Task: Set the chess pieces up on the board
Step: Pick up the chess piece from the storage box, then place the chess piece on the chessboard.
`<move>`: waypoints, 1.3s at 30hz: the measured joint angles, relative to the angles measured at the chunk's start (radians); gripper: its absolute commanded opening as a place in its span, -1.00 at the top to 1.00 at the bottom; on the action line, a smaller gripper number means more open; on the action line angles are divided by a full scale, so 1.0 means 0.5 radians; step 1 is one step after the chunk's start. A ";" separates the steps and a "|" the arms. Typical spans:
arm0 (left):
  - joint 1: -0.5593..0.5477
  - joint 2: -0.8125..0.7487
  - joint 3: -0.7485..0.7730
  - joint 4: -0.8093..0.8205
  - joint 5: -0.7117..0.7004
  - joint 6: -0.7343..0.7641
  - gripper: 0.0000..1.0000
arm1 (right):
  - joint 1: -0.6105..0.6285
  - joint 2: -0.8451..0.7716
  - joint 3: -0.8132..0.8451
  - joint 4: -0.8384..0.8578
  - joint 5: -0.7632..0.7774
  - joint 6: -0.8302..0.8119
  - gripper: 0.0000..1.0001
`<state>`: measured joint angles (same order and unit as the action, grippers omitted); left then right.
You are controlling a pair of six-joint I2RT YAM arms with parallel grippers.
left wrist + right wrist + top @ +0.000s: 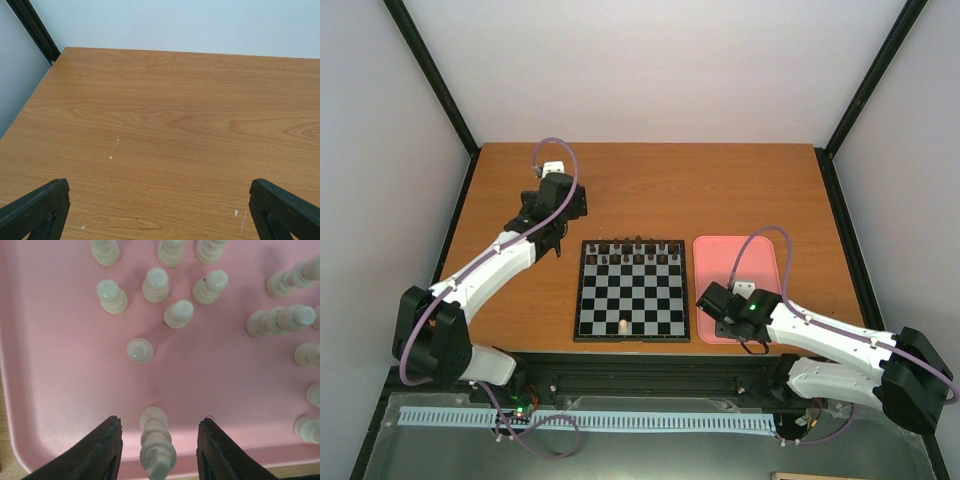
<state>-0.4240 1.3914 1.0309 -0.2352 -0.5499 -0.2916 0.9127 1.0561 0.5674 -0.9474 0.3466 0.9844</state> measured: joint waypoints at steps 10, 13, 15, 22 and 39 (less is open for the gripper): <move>0.000 0.016 0.001 0.001 -0.001 0.000 -0.99 | -0.024 0.051 -0.001 0.102 -0.041 -0.053 0.49; 0.000 0.021 0.001 0.001 -0.002 0.000 -0.99 | -0.030 0.048 -0.009 0.108 -0.044 -0.053 0.58; 0.000 0.027 0.002 0.000 -0.002 0.000 -0.99 | -0.031 0.047 -0.021 0.109 -0.048 -0.051 0.65; 0.000 0.031 0.002 0.000 -0.002 0.000 -0.99 | -0.031 0.047 -0.038 0.139 -0.052 -0.047 0.93; 0.000 0.031 0.002 -0.001 -0.008 0.000 -0.99 | 0.317 0.374 0.734 0.177 -0.143 -0.457 0.94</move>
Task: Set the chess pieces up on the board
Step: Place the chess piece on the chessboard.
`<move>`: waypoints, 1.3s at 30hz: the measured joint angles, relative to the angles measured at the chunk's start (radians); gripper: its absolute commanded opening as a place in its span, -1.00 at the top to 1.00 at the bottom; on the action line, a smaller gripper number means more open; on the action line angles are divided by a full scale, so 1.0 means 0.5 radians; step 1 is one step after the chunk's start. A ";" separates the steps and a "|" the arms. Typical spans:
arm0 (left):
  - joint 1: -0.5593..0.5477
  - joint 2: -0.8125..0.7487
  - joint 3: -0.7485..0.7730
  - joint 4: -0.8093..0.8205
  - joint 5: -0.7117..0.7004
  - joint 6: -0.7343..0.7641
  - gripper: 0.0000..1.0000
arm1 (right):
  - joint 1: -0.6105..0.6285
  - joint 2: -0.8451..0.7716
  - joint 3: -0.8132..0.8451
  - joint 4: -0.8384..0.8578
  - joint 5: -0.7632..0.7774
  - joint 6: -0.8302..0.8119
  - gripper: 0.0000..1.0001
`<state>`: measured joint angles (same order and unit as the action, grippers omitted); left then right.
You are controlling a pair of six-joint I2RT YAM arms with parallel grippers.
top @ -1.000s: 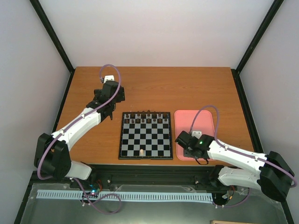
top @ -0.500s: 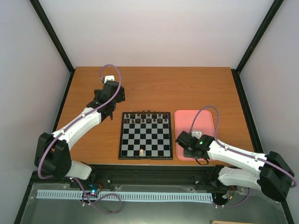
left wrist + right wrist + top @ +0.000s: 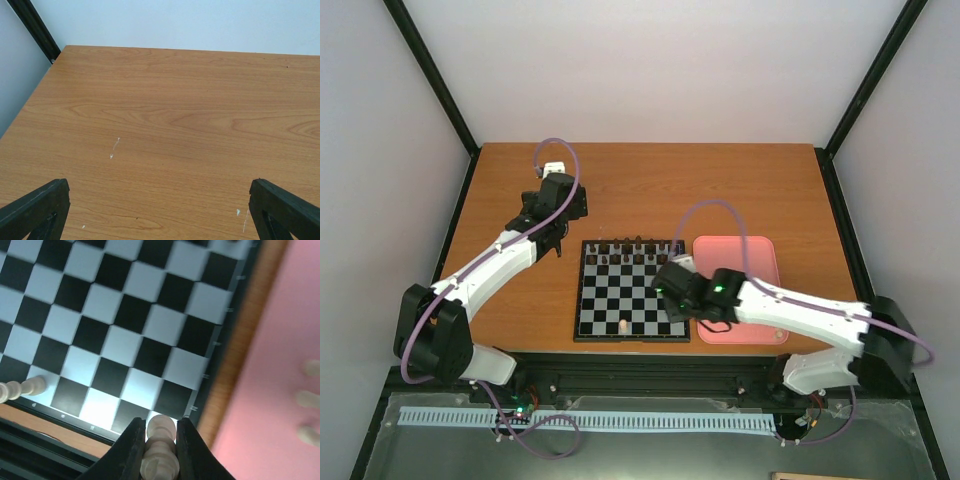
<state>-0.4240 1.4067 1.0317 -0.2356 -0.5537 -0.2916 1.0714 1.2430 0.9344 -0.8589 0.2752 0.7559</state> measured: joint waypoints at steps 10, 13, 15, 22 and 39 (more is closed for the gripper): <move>0.000 -0.001 0.000 -0.001 -0.002 0.000 -1.00 | 0.256 0.663 0.286 0.253 -0.217 -0.249 0.94; 0.000 0.000 0.000 -0.001 -0.001 0.000 -1.00 | 0.273 0.682 0.330 0.287 -0.255 -0.292 0.94; 0.000 0.000 0.000 -0.001 -0.001 0.000 -0.99 | 0.279 0.703 0.355 0.306 -0.272 -0.309 0.94; 0.000 0.000 0.000 -0.001 0.000 0.000 -0.99 | 0.328 0.861 0.425 0.313 -0.306 -0.349 0.94; 0.000 0.002 0.000 0.000 0.001 0.000 -0.99 | 0.367 0.880 0.422 0.297 -0.207 -0.314 0.94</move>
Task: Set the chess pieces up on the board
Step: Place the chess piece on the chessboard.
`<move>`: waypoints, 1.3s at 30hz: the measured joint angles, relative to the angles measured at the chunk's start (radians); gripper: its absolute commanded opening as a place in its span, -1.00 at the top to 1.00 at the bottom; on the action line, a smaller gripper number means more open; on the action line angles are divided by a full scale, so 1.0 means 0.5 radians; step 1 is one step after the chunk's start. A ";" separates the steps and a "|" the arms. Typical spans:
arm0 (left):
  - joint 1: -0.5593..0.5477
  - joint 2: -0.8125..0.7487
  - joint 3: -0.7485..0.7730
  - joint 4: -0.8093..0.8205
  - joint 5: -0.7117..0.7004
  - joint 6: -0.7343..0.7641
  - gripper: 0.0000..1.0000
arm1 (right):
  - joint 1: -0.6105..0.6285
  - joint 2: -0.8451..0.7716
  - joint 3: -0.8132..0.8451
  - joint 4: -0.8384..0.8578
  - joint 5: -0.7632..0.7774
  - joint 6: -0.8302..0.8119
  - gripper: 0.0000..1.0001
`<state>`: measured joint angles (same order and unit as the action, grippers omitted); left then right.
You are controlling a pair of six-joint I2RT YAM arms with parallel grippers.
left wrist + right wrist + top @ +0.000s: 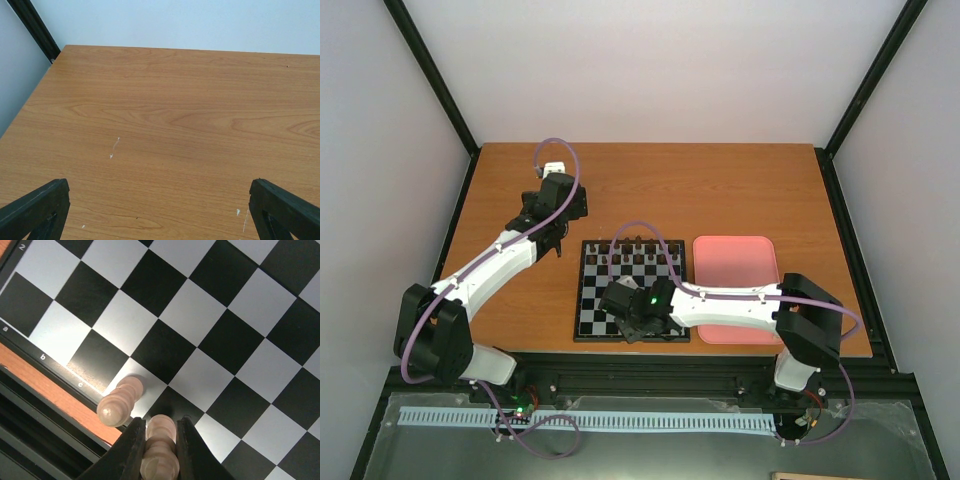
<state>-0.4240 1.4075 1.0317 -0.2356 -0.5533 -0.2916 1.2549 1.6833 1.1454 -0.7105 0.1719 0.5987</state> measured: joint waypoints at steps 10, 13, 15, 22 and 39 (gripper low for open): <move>0.000 0.014 0.000 0.000 0.000 0.000 -0.99 | 0.005 0.000 -0.050 0.032 0.046 0.023 0.94; 0.000 0.015 0.000 0.000 0.000 0.000 -0.99 | 0.005 0.000 -0.064 0.043 0.046 0.023 0.94; 0.000 0.015 0.000 0.000 0.000 0.000 -1.00 | 0.005 0.000 -0.070 0.048 0.046 0.024 0.94; 0.000 0.015 0.000 0.000 0.000 0.000 -0.99 | 0.005 0.000 -0.076 0.057 0.053 0.024 0.93; 0.000 0.015 0.000 0.000 0.001 0.000 -1.00 | 0.005 0.027 -0.076 0.085 0.065 0.024 0.68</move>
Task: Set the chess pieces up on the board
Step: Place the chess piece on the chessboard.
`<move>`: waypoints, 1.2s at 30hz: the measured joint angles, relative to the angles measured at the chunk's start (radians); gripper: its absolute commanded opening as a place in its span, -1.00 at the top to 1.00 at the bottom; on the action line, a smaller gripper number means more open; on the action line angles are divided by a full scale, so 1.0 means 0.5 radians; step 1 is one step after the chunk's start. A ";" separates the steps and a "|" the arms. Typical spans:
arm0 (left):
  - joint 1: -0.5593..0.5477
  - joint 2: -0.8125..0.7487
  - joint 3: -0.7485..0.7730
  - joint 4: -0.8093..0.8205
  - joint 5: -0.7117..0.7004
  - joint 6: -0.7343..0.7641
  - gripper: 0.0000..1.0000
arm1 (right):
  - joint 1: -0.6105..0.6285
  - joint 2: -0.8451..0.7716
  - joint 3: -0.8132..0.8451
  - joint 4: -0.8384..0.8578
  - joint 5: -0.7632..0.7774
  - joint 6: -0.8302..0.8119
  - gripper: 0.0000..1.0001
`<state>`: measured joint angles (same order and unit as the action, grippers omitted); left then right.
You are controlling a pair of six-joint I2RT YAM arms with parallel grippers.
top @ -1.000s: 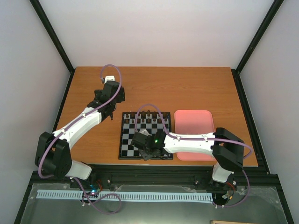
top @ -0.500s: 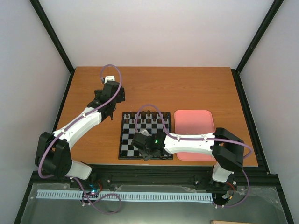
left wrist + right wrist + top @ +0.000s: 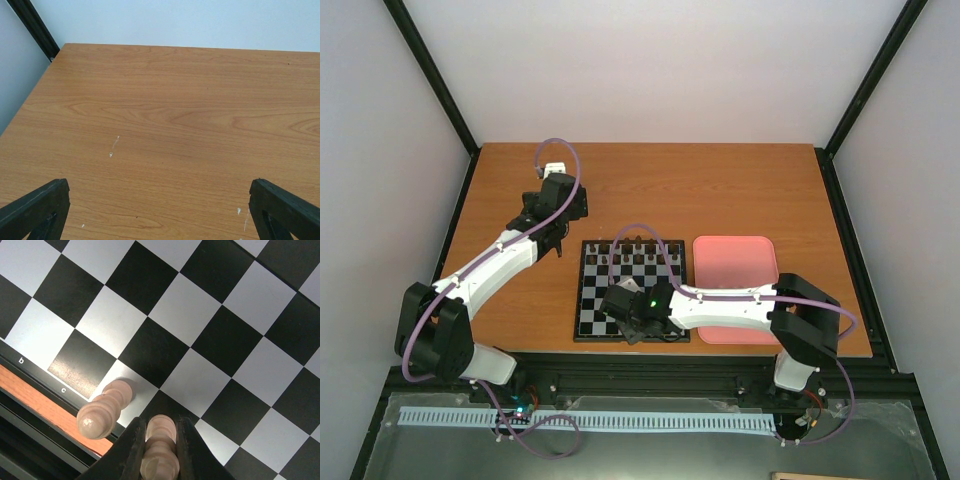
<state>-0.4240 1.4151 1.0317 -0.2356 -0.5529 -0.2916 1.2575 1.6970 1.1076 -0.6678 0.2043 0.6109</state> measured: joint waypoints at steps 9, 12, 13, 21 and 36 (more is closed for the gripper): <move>0.000 0.003 0.001 0.000 0.000 0.000 -0.99 | 0.000 0.000 -0.017 0.014 0.007 0.011 0.43; 0.000 0.003 0.005 0.000 -0.001 0.000 -0.99 | 0.000 -0.002 -0.027 0.011 0.018 0.016 0.41; 0.000 0.003 0.008 0.000 0.000 0.000 -0.99 | 0.001 -0.005 -0.031 0.012 0.022 0.019 0.39; 0.000 0.003 0.011 0.000 -0.001 0.000 -1.00 | 0.010 -0.095 -0.041 -0.005 0.069 0.038 0.30; 0.000 0.003 0.011 0.000 -0.001 0.000 -0.99 | 0.008 -0.607 -0.145 -0.153 0.339 0.129 -0.12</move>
<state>-0.4240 1.4166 1.0370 -0.2356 -0.5533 -0.2916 1.2613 1.3933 1.0351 -0.7441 0.3737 0.6754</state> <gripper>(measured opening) 0.998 0.574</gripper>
